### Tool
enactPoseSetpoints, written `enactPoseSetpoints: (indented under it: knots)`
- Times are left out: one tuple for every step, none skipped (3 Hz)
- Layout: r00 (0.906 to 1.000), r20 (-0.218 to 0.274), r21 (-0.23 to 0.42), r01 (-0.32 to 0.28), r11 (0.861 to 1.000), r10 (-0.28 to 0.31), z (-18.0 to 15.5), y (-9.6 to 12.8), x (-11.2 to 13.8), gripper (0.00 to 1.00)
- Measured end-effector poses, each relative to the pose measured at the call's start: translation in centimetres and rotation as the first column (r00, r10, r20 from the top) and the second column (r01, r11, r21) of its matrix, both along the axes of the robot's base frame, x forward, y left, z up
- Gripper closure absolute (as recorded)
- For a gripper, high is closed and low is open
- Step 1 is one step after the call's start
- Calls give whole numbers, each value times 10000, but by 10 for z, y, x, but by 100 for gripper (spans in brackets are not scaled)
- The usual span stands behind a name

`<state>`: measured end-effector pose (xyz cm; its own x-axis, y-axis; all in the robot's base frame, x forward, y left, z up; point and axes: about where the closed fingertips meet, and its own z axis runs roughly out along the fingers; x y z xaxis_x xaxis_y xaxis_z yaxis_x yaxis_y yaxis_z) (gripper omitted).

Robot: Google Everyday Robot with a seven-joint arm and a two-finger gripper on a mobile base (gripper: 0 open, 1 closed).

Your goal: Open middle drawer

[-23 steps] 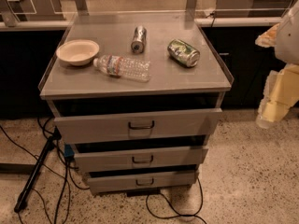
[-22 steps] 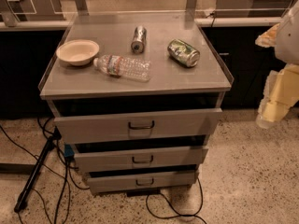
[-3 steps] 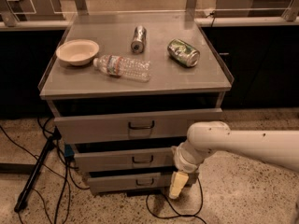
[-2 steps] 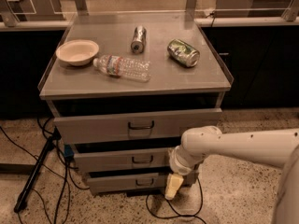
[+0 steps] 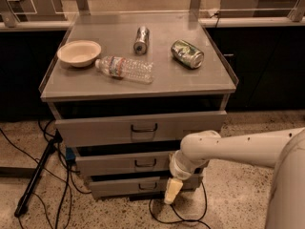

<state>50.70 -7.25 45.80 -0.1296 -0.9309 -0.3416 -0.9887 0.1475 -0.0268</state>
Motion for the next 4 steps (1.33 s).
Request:
enactPoseSetpoints:
  knots:
    - [9995, 118, -97, 302, 9995, -301, -7, 2, 15, 0]
    - [9989, 235, -260, 400, 9989, -394, -13, 3, 30, 0]
    - [9985, 323, -379, 444, 9983, -432, -21, 7, 51, 0]
    - [9989, 263, -424, 394, 9983, -383, -27, 9, 54, 0]
